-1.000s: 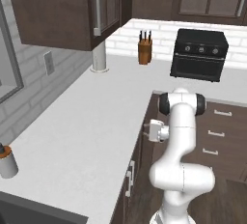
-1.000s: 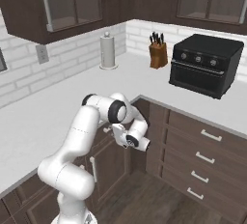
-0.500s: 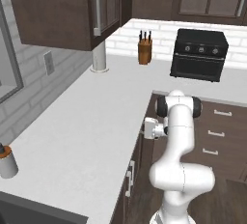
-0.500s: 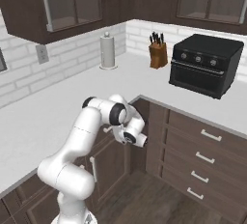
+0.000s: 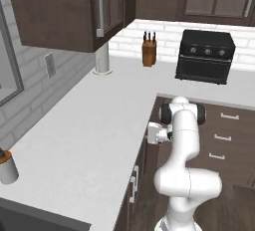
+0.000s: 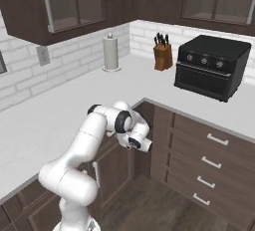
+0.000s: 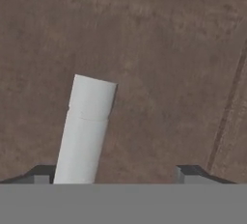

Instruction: Take a straw from the drawer in front and place it inside the glass cup on the dining counter.

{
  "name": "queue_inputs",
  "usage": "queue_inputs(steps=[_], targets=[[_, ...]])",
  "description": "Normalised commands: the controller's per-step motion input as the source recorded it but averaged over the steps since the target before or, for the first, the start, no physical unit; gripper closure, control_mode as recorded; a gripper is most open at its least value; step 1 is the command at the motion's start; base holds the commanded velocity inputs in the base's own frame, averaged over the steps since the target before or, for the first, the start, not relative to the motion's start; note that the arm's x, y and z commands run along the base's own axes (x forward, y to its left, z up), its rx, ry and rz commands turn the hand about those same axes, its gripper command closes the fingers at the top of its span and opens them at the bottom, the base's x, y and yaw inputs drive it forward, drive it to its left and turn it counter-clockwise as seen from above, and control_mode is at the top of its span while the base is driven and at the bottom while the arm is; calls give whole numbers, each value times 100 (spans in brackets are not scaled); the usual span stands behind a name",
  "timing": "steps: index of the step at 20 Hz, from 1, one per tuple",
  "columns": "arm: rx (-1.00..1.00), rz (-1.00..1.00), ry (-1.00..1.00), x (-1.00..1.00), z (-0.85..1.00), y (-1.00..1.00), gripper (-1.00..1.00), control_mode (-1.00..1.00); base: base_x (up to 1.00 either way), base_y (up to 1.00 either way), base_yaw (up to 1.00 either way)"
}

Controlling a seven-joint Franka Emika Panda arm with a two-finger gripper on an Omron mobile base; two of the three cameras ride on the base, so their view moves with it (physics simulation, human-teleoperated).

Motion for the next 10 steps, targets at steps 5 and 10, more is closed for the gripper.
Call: queue_inputs(steps=[5, 10], targets=[[0, 0, 0, 0, -5, 35, 100, -100, 0, 0, 0], [0, 0, -1, -35, 0, -1, 100, -100, 0, 0, 0]])
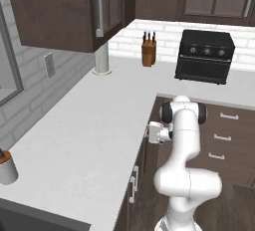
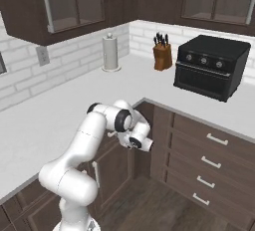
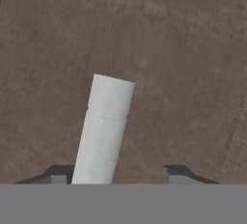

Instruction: Take a straw from the drawer in front and place it inside the glass cup on the dining counter.

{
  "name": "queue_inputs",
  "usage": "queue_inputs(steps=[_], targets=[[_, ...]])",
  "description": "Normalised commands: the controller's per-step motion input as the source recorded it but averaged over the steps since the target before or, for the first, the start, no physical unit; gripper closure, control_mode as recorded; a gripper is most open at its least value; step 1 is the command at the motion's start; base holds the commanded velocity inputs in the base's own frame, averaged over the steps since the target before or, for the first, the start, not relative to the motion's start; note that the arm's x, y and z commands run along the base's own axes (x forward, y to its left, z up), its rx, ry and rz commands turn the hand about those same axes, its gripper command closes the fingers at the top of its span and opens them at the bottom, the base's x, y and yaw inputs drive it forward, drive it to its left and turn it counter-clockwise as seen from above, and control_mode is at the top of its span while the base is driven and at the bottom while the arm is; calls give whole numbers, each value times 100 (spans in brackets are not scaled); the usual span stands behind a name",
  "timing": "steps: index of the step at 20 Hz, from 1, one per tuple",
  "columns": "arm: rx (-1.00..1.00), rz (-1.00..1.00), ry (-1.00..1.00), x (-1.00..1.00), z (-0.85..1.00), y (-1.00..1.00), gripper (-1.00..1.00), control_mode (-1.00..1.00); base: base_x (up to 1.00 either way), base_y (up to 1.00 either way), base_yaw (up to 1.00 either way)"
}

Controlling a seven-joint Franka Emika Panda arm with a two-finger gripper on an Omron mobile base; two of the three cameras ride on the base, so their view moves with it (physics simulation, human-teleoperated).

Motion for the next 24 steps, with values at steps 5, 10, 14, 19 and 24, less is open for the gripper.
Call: queue_inputs(steps=[5, 10, 14, 19, 24], targets=[[0, 0, 0, -61, 0, -49, 100, -100, 0, 0, 0], [0, 0, 0, -75, 0, -93, 100, -100, 0, 0, 0], [0, 0, 0, -89, 0, -100, 100, -100, 0, 0, 0], [0, 0, 0, -97, 0, -100, 100, -100, 0, 0, 0], [0, 0, 0, -99, 0, -100, 100, -100, 0, 0, 0]])
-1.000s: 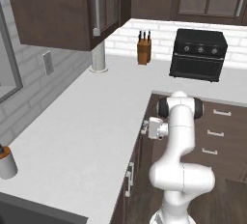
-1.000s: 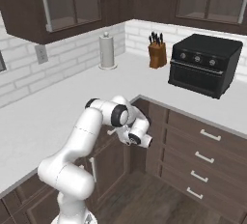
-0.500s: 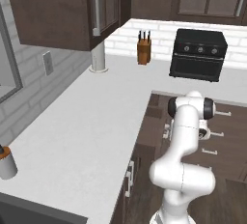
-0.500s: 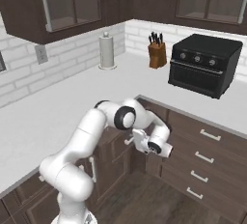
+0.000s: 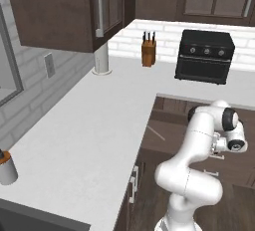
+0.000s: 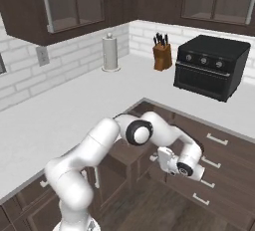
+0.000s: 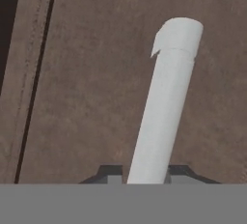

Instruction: Take a straw from the drawer in front and place it inside the glass cup on the dining counter.

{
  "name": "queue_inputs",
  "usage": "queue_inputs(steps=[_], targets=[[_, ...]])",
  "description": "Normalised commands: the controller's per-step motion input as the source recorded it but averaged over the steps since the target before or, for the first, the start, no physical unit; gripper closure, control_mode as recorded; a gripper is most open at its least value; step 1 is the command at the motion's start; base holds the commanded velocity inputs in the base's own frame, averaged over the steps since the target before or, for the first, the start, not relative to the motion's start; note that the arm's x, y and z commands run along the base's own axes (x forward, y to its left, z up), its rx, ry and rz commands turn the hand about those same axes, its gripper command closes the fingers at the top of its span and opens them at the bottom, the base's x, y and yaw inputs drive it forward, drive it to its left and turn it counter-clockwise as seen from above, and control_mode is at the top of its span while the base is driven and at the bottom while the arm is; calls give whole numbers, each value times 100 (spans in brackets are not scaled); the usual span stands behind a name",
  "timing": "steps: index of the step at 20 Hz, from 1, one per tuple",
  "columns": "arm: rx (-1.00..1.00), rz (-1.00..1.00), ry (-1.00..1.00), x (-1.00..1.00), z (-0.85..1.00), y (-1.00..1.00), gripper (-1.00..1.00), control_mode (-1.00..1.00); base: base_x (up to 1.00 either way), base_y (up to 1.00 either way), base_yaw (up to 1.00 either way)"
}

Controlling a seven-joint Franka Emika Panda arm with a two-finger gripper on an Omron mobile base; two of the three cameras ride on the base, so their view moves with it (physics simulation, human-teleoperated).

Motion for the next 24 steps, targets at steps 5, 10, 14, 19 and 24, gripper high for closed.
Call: queue_inputs(steps=[5, 10, 14, 19, 24], targets=[[0, 0, -2, -82, 11, -61, -100, -100, 0, 0, 0], [0, -2, -1, -64, 42, -71, -100, -100, 0, 0, 0], [-8, -5, -14, -62, 90, -60, -100, -100, 0, 0, 0], [-25, -5, -22, -43, 100, 0, -100, -100, 0, 0, 0], [-37, -5, -7, -16, 93, 5, -100, -100, 0, 0, 0]])
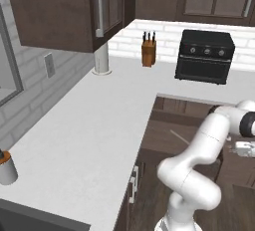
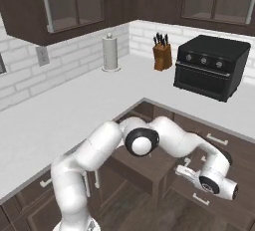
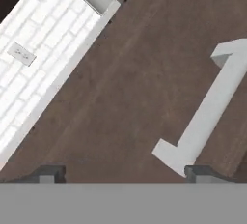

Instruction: Take a straw from the drawer in front and place it inside the glass cup on the dining counter.

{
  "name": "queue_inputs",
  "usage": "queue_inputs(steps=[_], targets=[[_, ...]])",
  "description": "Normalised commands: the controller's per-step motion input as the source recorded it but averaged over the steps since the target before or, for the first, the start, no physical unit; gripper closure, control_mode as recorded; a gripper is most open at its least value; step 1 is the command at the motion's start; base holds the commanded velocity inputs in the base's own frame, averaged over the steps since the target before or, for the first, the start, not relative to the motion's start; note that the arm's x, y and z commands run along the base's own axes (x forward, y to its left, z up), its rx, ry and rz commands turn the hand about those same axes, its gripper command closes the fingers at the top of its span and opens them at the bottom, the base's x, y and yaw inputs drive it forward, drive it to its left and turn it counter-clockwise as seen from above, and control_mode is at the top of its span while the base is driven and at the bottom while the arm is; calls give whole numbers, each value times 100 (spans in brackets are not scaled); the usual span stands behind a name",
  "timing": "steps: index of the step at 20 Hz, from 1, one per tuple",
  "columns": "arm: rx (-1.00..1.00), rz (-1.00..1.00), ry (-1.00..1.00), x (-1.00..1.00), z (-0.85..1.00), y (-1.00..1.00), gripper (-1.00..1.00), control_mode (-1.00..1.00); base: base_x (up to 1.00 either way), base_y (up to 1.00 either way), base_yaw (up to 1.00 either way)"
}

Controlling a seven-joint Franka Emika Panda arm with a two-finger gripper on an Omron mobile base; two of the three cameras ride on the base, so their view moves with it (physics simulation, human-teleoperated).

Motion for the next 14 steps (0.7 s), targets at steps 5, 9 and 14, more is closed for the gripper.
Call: queue_inputs(steps=[5, 9, 14], targets=[[-39, -8, 0, -35, 79, 0, -100, -100, 0, 0, 0], [-32, -8, 0, -51, 100, 8, -100, -100, 0, 0, 0], [-26, -4, 0, -20, 100, 70, -100, -100, 0, 0, 0]])
